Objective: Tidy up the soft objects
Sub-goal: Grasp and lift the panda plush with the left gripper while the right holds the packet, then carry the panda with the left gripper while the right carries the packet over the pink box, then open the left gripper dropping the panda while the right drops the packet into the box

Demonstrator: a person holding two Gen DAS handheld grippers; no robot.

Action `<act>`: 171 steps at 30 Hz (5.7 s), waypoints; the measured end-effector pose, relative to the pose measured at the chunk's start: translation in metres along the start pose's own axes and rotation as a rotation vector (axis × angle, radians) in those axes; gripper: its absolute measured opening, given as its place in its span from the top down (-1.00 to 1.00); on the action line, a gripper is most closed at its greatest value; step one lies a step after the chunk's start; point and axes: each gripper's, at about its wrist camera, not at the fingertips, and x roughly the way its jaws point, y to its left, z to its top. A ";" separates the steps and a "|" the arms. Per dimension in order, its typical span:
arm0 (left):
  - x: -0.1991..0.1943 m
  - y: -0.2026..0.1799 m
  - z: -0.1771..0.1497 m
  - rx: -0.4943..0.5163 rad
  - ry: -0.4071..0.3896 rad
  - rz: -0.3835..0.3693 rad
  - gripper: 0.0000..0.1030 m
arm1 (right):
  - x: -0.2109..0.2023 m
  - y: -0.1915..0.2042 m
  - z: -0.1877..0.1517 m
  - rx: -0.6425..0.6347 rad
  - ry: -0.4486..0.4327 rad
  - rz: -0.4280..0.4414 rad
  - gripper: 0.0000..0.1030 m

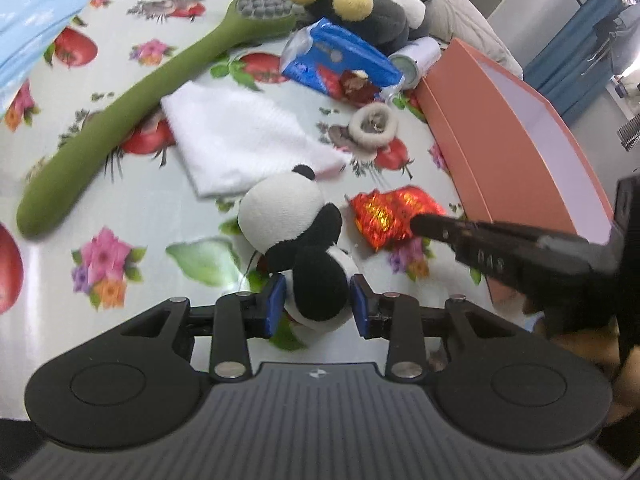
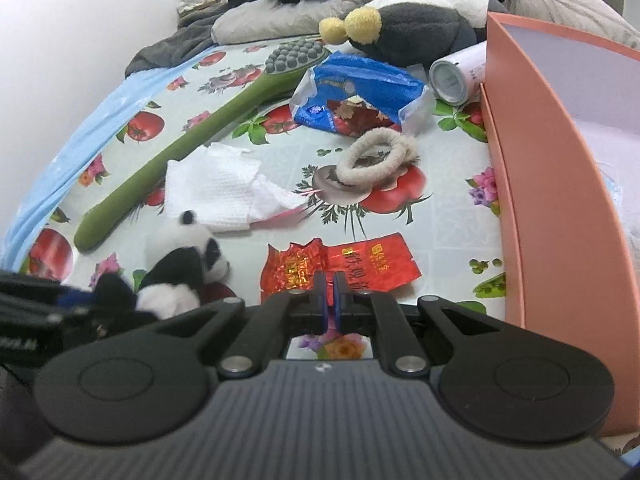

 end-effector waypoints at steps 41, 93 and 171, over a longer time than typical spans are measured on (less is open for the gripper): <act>0.014 0.015 -0.020 -0.259 -0.076 -0.002 0.05 | 0.000 0.011 -0.005 -0.069 -0.001 0.007 0.45; -0.121 -0.167 -0.002 0.110 -0.311 -0.132 0.08 | -0.232 -0.022 -0.012 0.065 -0.367 -0.151 0.50; -0.072 -0.237 0.041 0.310 -0.236 -0.197 -0.04 | -0.227 -0.080 -0.010 0.220 -0.364 -0.207 0.38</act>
